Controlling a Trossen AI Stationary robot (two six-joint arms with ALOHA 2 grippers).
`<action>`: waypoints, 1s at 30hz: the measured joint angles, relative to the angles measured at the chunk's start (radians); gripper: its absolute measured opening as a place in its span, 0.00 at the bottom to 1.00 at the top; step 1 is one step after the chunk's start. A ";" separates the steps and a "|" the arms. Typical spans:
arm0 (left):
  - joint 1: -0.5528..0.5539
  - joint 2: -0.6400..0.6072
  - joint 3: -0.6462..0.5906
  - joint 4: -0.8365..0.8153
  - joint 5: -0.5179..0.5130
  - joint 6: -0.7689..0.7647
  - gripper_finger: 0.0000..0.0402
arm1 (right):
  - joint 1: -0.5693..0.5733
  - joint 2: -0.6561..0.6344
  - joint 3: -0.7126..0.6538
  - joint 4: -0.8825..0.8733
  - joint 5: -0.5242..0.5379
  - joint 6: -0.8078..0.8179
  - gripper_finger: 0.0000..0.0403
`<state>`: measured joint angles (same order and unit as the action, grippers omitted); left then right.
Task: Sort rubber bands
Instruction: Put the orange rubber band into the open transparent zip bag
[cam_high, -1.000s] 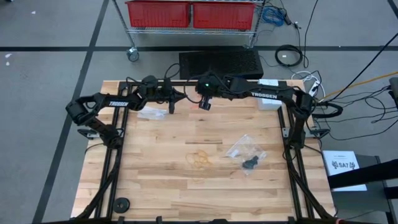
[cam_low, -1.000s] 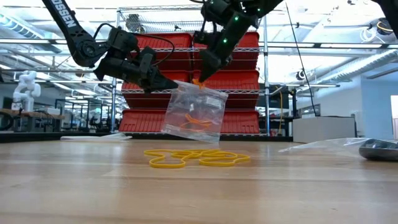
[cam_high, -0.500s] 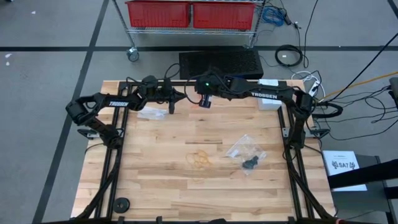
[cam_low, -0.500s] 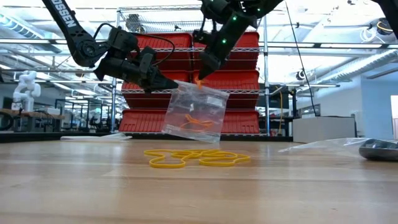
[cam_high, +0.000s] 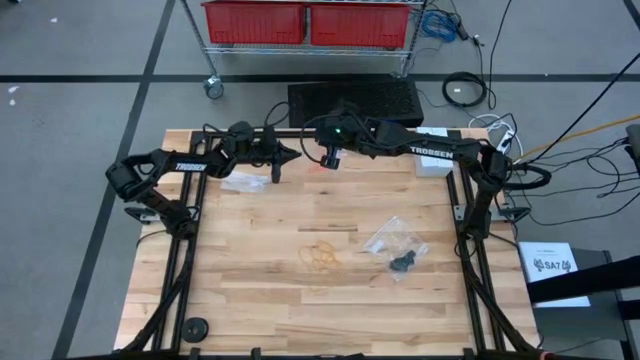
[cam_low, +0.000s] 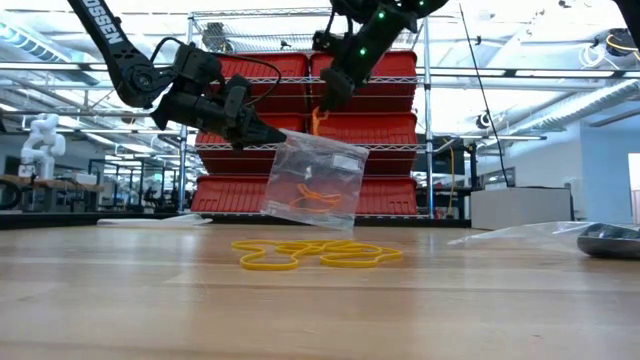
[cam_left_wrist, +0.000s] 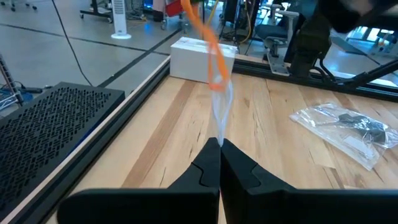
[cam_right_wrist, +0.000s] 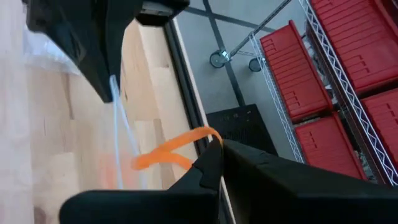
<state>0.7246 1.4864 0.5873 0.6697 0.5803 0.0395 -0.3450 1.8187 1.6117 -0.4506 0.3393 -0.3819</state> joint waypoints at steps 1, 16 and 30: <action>0.000 0.000 0.000 0.000 0.000 0.000 0.00 | 0.000 -0.001 0.000 -0.001 -0.001 0.002 0.00; 0.000 0.000 0.000 -0.002 0.000 -0.001 0.00 | 0.024 -0.009 0.000 -0.046 -0.014 0.039 0.00; 0.000 0.000 0.000 -0.004 0.000 -0.001 0.00 | 0.042 -0.016 0.000 -0.065 -0.041 0.048 0.00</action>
<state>0.7249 1.4864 0.5869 0.6656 0.5800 0.0383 -0.3035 1.8024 1.6115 -0.5156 0.2980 -0.3340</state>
